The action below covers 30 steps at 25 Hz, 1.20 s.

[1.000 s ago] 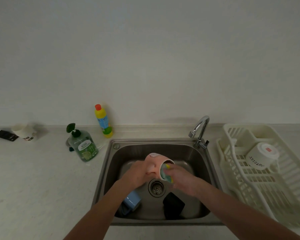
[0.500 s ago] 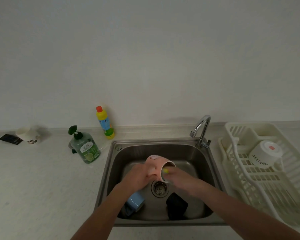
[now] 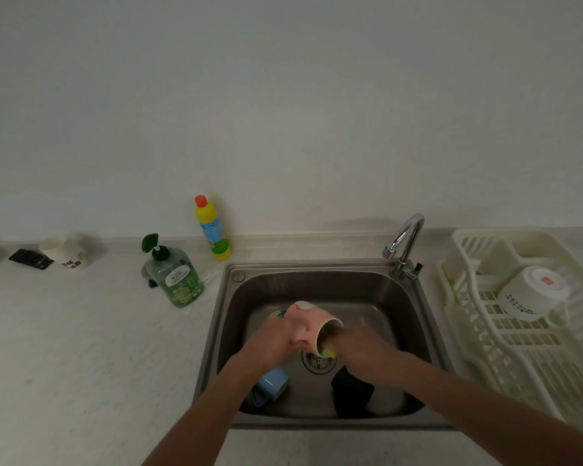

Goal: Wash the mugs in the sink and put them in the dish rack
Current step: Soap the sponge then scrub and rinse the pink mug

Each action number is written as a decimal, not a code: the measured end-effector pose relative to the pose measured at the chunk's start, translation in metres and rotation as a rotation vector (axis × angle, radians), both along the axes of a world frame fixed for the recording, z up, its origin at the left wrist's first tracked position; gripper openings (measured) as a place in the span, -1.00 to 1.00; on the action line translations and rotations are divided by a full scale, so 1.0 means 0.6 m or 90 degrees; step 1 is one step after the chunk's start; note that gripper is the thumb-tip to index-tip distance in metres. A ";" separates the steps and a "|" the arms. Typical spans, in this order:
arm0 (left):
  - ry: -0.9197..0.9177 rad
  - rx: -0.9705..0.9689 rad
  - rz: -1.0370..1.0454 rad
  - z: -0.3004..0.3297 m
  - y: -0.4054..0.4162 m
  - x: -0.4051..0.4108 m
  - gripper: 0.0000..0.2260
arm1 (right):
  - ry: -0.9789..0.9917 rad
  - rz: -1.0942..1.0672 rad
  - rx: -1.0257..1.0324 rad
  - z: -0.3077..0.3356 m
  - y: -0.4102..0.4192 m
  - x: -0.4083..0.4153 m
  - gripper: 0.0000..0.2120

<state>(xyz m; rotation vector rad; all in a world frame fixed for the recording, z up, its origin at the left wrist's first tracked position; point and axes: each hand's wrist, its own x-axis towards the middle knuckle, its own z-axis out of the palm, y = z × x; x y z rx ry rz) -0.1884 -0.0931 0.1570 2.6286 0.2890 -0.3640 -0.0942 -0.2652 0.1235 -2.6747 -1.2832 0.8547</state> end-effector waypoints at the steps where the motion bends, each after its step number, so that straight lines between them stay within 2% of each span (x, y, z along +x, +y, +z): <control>1: 0.007 -0.007 -0.008 -0.001 -0.005 -0.001 -0.65 | -0.071 0.074 -0.039 0.003 0.008 -0.005 -0.48; 2: 0.014 -0.007 -0.014 -0.003 -0.011 0.000 -0.66 | -0.064 0.037 -0.015 0.027 0.030 -0.011 -0.42; 4: 0.016 0.005 -0.021 -0.002 -0.017 0.004 -0.66 | 0.100 -0.057 0.073 0.038 0.072 -0.008 -0.39; 6: 0.004 0.005 -0.022 0.003 -0.014 0.004 -0.63 | 0.276 -0.155 0.177 0.043 0.063 -0.020 -0.48; 8: -0.019 -0.004 -0.005 0.010 -0.005 0.003 -0.60 | 0.189 -0.163 0.237 0.038 0.026 -0.028 -0.63; 9: -0.033 -0.007 0.006 0.009 0.000 0.002 -0.60 | 0.235 -0.149 0.235 0.025 0.021 -0.024 -0.70; 10: -0.038 -0.004 0.012 0.007 0.003 0.002 -0.60 | 0.218 -0.123 0.249 0.036 0.009 -0.020 -0.71; 11: -0.034 -0.002 0.009 0.007 0.002 0.001 -0.60 | 0.106 -0.057 0.242 0.000 -0.014 -0.008 -0.68; 12: -0.020 -0.002 0.006 0.002 -0.003 0.001 -0.59 | 0.051 0.054 0.097 0.012 -0.019 -0.007 -0.61; 13: -0.011 -0.003 -0.001 -0.002 -0.009 0.003 -0.60 | -0.044 0.057 0.021 0.012 -0.010 -0.004 -0.48; 14: -0.008 -0.005 -0.009 -0.005 -0.018 0.005 -0.60 | -0.082 0.059 -0.027 0.005 0.000 0.006 -0.32; 15: -0.010 -0.006 -0.019 -0.008 -0.027 0.009 -0.61 | -0.040 0.023 0.016 0.002 0.023 0.009 -0.21; 16: -0.010 -0.003 -0.025 -0.010 -0.033 0.014 -0.62 | 0.059 -0.105 0.034 0.012 0.044 0.004 -0.22; 18: -0.008 0.013 -0.029 -0.008 -0.038 0.020 -0.63 | 0.271 -0.282 0.153 0.059 0.060 0.000 -0.54; 19: -0.006 0.015 -0.023 -0.008 -0.034 0.021 -0.62 | 0.341 -0.300 0.217 0.060 0.049 -0.003 -0.72; 20: -0.006 0.009 -0.014 -0.008 -0.029 0.021 -0.62 | 0.333 -0.244 0.243 0.065 0.034 -0.015 -0.79; 22: -0.011 -0.002 -0.010 -0.006 -0.018 0.015 -0.62 | 0.258 -0.211 0.215 0.041 0.000 -0.009 -0.73; 24: 0.004 0.009 -0.027 -0.006 -0.018 0.007 -0.62 | 0.090 -0.036 0.042 0.039 -0.054 -0.026 -0.62; 26: 0.016 0.010 -0.041 -0.013 -0.030 0.002 -0.66 | -0.038 0.063 -0.016 0.046 -0.027 -0.023 -0.49; 28: 0.020 0.002 -0.030 -0.013 -0.044 0.001 -0.70 | 0.086 -0.070 0.034 0.069 0.023 -0.022 -0.44; 29: 0.019 0.002 -0.025 -0.011 -0.045 0.001 -0.70 | 0.214 -0.195 0.097 0.076 0.039 -0.021 -0.39; 30: 0.018 0.002 -0.020 -0.005 -0.044 0.001 -0.69 | 0.315 -0.223 0.144 0.076 0.040 -0.028 -0.38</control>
